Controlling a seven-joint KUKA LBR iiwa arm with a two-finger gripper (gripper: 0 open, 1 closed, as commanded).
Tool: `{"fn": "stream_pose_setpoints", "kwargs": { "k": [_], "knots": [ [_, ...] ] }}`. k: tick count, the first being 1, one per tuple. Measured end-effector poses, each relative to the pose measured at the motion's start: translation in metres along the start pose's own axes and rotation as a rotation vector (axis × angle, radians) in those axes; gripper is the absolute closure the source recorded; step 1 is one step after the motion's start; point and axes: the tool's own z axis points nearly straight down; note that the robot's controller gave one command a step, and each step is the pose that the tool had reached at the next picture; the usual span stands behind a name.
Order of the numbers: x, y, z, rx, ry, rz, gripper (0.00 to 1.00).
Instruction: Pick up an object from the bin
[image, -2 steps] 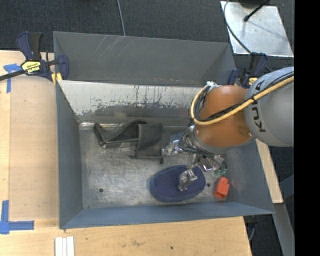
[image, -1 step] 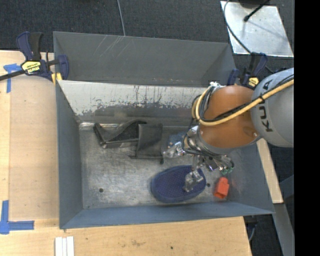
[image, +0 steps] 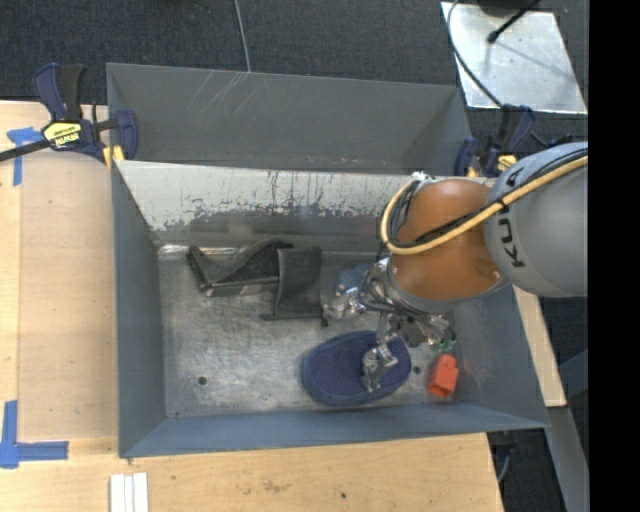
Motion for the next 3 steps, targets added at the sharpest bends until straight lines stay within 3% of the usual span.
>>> {"fn": "stream_pose_setpoints", "kwargs": {
  "k": [1,2,3],
  "knots": [
    [0.0,0.0,-0.003,0.0,-0.001,0.001,0.0],
    [-0.001,-0.001,-0.005,0.001,-0.003,0.001,1.0],
    [-0.003,-0.002,-0.064,0.004,-0.013,0.004,1.0]
  ]
}}
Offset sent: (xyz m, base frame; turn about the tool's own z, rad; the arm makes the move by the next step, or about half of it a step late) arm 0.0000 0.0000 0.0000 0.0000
